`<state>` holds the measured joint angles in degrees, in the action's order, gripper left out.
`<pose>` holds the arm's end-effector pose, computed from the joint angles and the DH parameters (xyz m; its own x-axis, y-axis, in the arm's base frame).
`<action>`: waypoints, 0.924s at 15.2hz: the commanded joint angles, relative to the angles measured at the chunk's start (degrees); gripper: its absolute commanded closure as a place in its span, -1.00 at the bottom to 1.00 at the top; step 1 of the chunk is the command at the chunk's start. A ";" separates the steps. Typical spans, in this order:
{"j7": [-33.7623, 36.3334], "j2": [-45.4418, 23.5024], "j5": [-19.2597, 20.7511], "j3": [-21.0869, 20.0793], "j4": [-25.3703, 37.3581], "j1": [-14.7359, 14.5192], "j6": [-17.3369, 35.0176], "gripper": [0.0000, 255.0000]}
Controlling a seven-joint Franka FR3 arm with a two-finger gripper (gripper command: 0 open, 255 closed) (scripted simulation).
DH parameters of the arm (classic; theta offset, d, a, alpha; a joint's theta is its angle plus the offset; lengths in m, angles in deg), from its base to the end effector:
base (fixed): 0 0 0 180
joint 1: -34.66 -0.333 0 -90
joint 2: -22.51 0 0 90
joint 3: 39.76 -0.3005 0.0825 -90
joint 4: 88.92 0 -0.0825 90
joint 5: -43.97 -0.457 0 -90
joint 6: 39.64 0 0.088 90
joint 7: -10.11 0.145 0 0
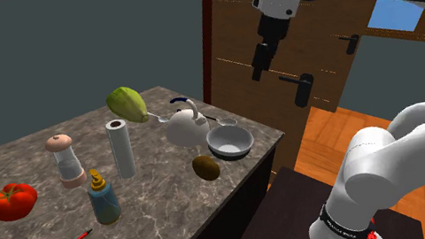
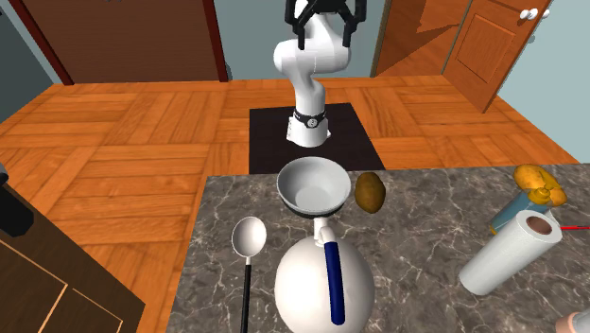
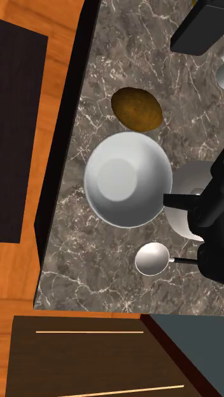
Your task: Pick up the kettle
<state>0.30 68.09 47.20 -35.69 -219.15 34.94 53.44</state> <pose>0.3973 -0.0430 0.5954 0.9834 0.1126 0.1422 0.1094 -0.9935 0.0301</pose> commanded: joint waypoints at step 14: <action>2.09 -26.58 -2.42 2.01 9.21 -0.24 15.96 -1.00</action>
<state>2.19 43.95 45.07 -33.78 -211.22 34.76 68.30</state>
